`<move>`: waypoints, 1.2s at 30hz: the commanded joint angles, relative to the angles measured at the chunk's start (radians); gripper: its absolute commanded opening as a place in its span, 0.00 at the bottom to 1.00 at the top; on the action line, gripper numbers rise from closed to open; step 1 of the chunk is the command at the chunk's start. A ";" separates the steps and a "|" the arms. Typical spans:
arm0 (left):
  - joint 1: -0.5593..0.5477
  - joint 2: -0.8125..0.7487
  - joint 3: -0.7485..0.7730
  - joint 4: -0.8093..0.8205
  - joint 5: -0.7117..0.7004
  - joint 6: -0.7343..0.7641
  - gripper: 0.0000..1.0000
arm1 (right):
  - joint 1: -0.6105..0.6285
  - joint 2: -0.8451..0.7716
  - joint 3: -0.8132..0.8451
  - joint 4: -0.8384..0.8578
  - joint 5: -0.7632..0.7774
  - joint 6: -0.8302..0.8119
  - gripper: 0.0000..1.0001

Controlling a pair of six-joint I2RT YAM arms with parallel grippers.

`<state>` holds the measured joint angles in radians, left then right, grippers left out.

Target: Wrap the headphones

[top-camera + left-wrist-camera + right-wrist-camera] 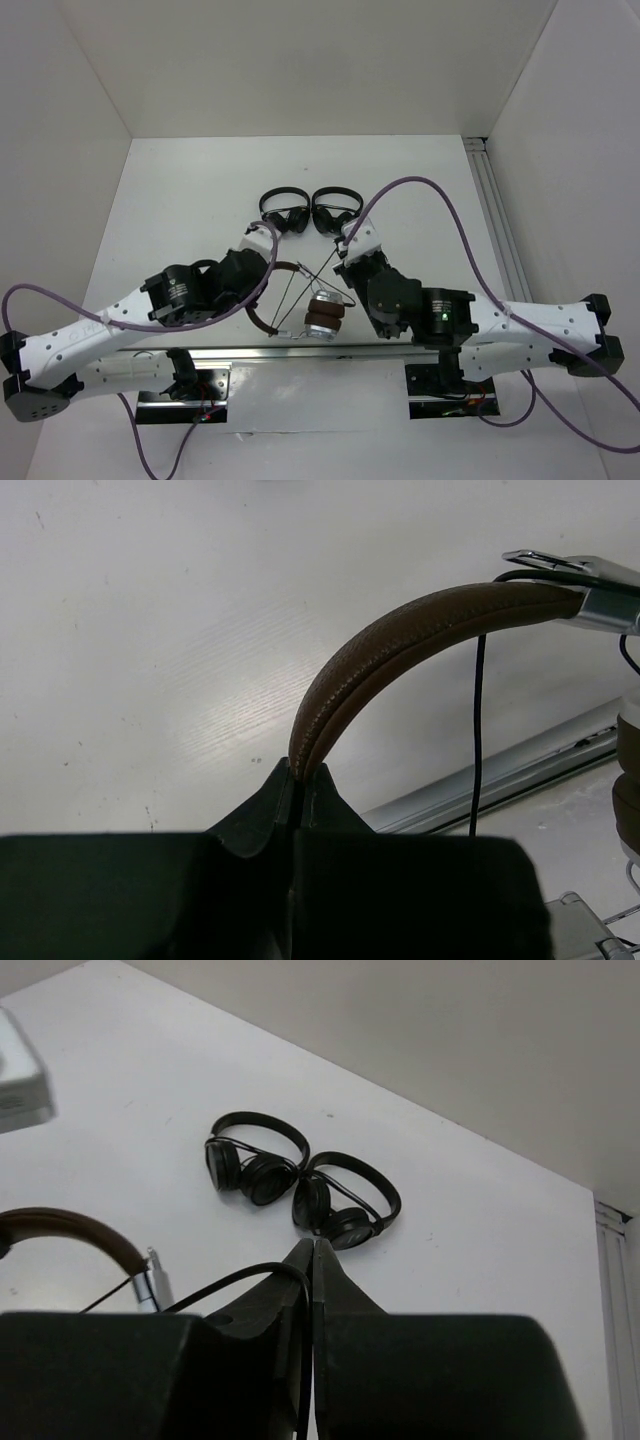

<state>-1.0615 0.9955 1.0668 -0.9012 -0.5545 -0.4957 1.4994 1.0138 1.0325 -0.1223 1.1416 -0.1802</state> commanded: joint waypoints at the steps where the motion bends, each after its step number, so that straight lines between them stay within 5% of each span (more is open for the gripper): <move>1: -0.003 -0.058 -0.007 0.047 0.030 0.038 0.00 | -0.111 -0.021 0.005 0.050 -0.155 0.022 0.06; 8: -0.012 -0.129 -0.019 0.097 0.195 0.108 0.00 | -0.281 0.023 -0.061 0.144 -0.279 0.012 0.01; 16: -0.012 -0.150 -0.019 0.108 0.251 0.126 0.00 | -0.500 0.023 -0.042 0.110 -0.615 0.031 0.05; 26: -0.012 -0.178 0.028 0.117 0.315 0.155 0.00 | -0.617 0.103 -0.081 0.122 -0.993 0.050 0.05; 36: -0.012 -0.205 0.114 0.085 0.168 0.105 0.00 | -0.688 0.166 -0.163 0.239 -1.241 0.146 0.08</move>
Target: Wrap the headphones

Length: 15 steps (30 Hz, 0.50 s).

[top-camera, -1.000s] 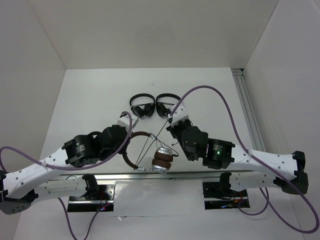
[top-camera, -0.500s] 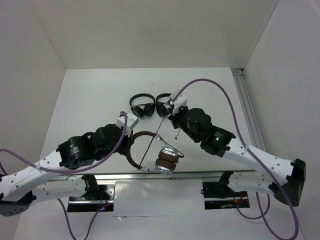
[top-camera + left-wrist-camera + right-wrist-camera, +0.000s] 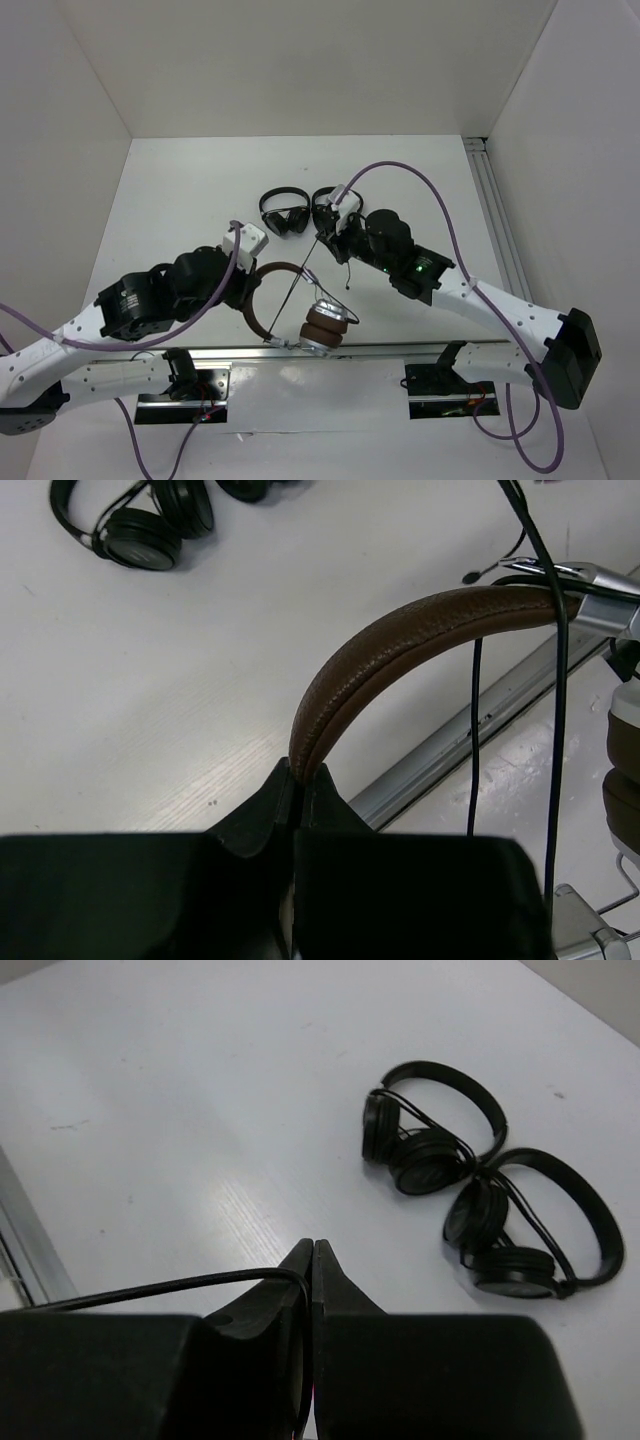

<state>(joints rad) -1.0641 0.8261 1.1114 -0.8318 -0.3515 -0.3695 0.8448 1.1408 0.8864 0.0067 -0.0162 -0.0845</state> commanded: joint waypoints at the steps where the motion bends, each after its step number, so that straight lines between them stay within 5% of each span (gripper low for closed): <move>1: -0.010 -0.025 0.085 0.016 -0.061 -0.031 0.00 | -0.033 0.051 -0.038 0.140 -0.099 0.064 0.08; 8: -0.010 -0.002 0.149 0.046 -0.122 -0.065 0.00 | -0.033 0.160 -0.141 0.409 -0.209 0.187 0.10; 15: -0.010 0.037 0.273 0.036 -0.122 -0.112 0.00 | -0.033 0.339 -0.060 0.510 -0.323 0.242 0.14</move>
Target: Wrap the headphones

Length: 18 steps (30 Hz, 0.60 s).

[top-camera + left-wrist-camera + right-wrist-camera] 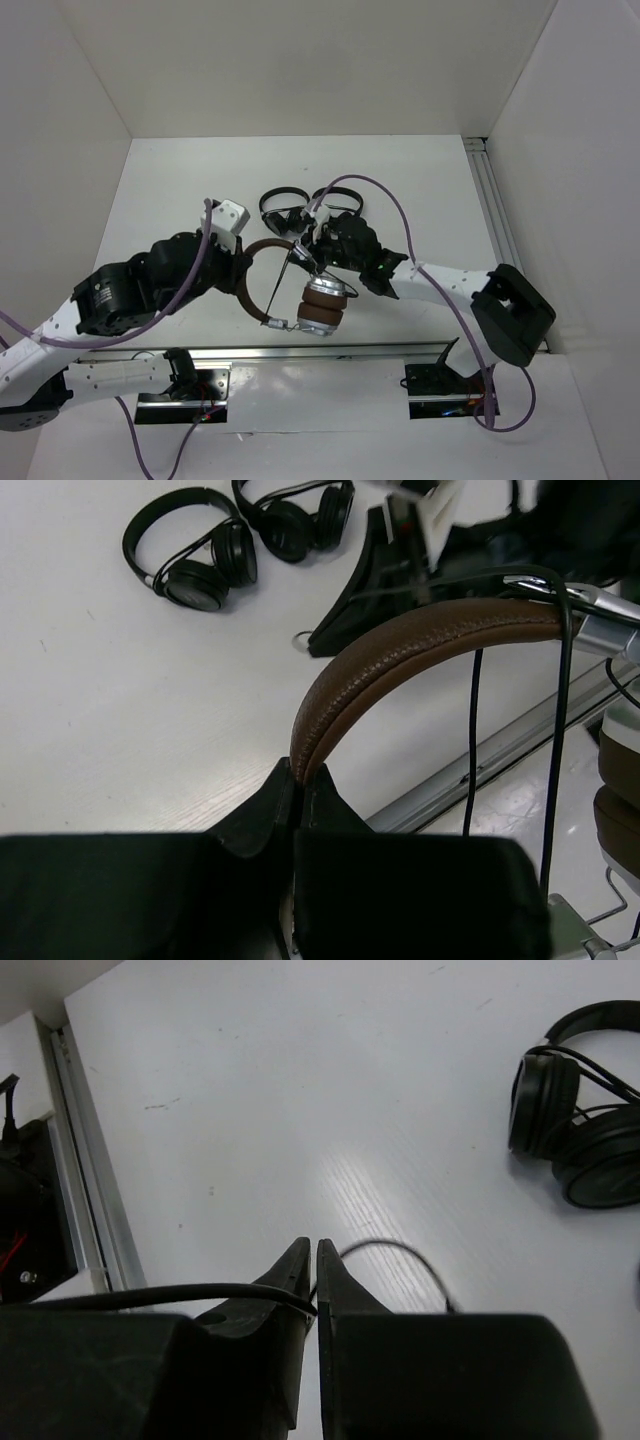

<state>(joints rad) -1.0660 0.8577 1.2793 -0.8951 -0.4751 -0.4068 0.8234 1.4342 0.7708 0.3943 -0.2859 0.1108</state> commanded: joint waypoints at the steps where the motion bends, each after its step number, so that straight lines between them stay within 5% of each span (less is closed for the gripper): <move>1: -0.008 0.006 0.117 0.090 0.001 -0.075 0.00 | -0.012 0.061 0.056 0.139 -0.053 0.056 0.14; 18: -0.008 0.015 0.176 0.016 -0.123 -0.211 0.00 | 0.006 0.158 -0.001 0.319 0.008 0.133 0.15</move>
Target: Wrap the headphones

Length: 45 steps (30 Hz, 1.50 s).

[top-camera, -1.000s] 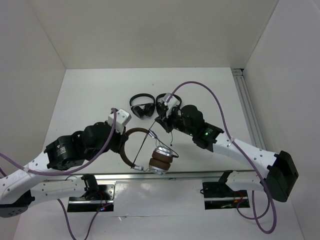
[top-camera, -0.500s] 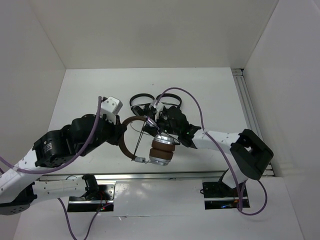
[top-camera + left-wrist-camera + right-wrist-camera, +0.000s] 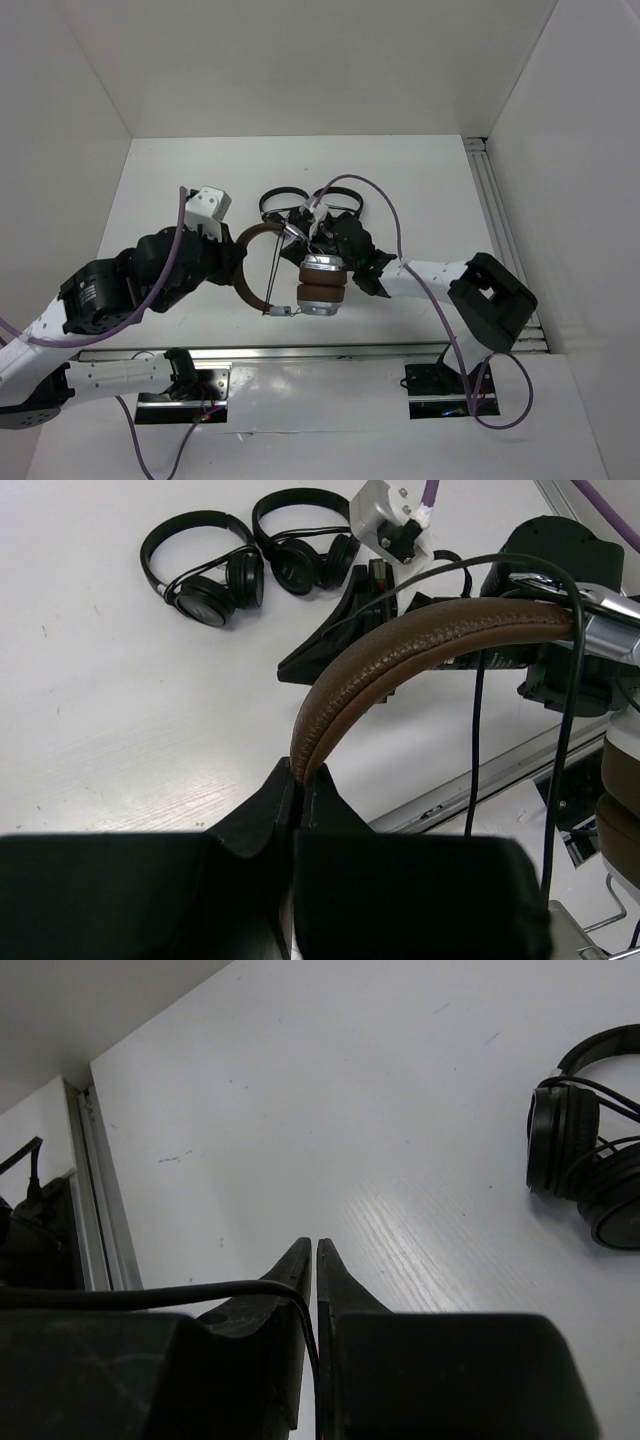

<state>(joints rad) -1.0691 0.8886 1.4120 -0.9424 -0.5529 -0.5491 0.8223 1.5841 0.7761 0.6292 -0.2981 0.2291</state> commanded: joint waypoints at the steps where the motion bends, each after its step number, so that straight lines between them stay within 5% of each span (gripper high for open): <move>1: -0.005 -0.025 0.044 0.063 -0.045 -0.083 0.00 | 0.017 0.008 -0.006 0.084 0.020 0.015 0.13; 13: -0.005 -0.045 0.053 0.054 -0.166 -0.175 0.00 | 0.090 0.134 -0.121 0.251 0.056 0.071 0.06; 43: 0.015 0.045 0.222 -0.171 -0.401 -0.397 0.00 | 0.221 0.298 -0.247 0.443 0.119 0.127 0.10; 45: 0.024 0.046 0.222 -0.171 -0.401 -0.397 0.00 | 0.231 0.298 -0.258 0.452 0.145 0.127 0.00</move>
<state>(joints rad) -1.0550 0.9340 1.5932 -1.1847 -0.9108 -0.8970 1.0348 1.8687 0.5411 0.9909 -0.2073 0.3546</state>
